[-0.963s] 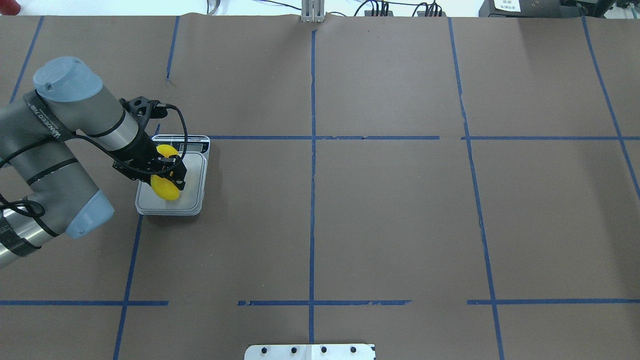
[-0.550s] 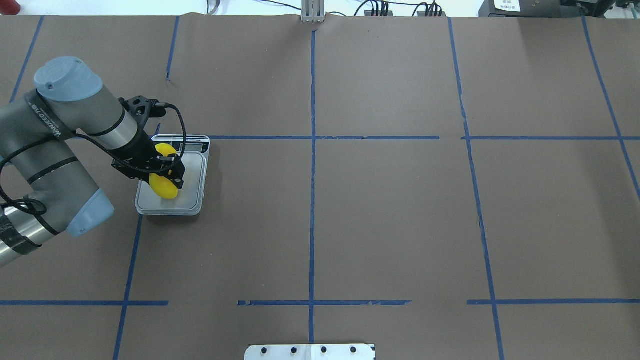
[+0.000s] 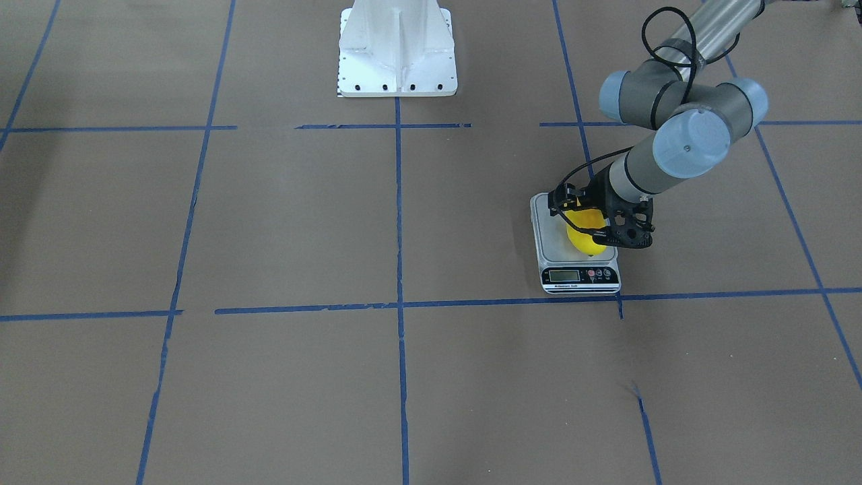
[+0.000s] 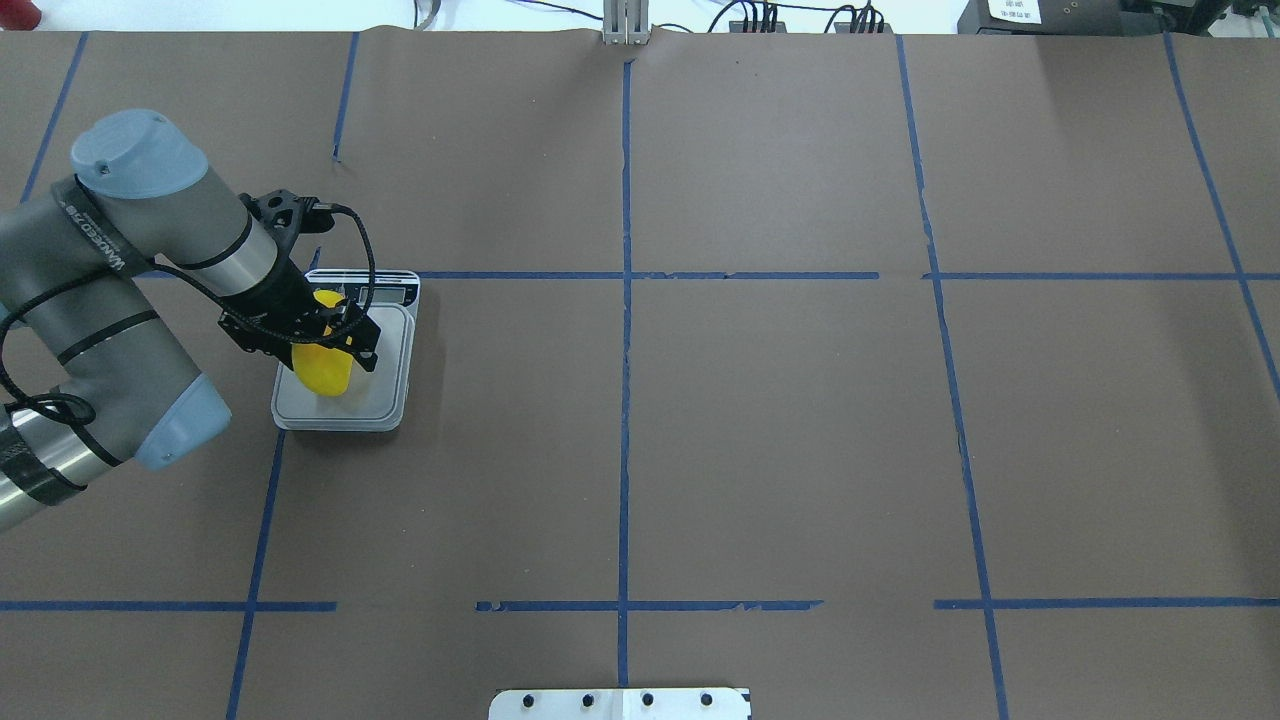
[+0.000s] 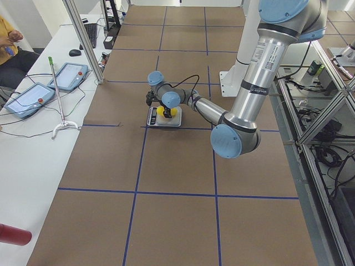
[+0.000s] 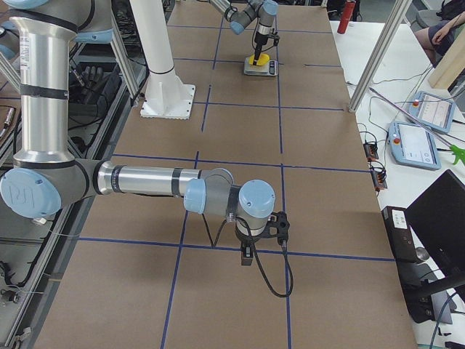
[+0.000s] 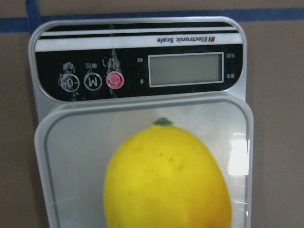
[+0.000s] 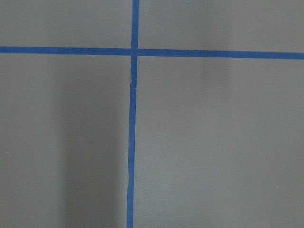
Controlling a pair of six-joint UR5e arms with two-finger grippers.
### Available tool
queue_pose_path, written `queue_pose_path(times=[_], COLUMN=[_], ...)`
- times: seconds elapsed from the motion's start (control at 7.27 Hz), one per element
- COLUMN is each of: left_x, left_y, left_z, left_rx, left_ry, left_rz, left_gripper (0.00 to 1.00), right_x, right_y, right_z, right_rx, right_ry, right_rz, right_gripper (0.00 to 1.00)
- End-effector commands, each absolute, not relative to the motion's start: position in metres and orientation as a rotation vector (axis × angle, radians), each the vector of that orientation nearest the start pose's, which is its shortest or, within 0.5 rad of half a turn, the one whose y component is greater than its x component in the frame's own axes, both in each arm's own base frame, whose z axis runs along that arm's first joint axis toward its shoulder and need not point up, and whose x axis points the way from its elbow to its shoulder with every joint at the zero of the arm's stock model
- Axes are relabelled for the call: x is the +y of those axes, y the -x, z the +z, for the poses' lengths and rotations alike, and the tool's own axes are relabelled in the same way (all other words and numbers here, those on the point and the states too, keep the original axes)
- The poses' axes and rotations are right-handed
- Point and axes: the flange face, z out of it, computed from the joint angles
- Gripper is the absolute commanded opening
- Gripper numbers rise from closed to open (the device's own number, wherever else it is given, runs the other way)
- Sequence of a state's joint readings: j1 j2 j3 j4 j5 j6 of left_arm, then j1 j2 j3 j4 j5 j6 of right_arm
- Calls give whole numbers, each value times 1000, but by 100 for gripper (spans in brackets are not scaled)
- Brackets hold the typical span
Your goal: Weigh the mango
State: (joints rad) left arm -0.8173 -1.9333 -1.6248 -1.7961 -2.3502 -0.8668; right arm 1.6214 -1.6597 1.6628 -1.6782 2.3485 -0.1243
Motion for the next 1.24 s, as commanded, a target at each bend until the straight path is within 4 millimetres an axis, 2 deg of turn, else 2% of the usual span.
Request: queue_pose_path(times=[0.0,0.14,0.41,0.69,0.83,0.96,1.1], left_x=[-522,-535,-554,-546,-549,-548,-543], left_y=[-334,-294,-218,-96,-50,1,44], left_z=[378,372,431,531,574,604,620], left_rx=[942,935,867,803,785,774,767], left_ry=[111,60,-15,-58,-60,-72,-97], left_rz=[58,58,159,195,202,175,155], left_gripper=[100,100,100,100,100,100,100], right_x=[-442,-443,-442,-443,-442,-442,-443], right_y=[-86,-86,-86,-86,-86,-86,-86], right_z=[666,665,666,665,666,666,665], right_rx=[-783,-783,-783,-783,-783,-783,-783], right_ry=[31,29,31,29,31,31,29], right_rz=[-29,-30,-29,-30,-29,-29,-30], right_gripper=[100,100,100,100,100,100,100])
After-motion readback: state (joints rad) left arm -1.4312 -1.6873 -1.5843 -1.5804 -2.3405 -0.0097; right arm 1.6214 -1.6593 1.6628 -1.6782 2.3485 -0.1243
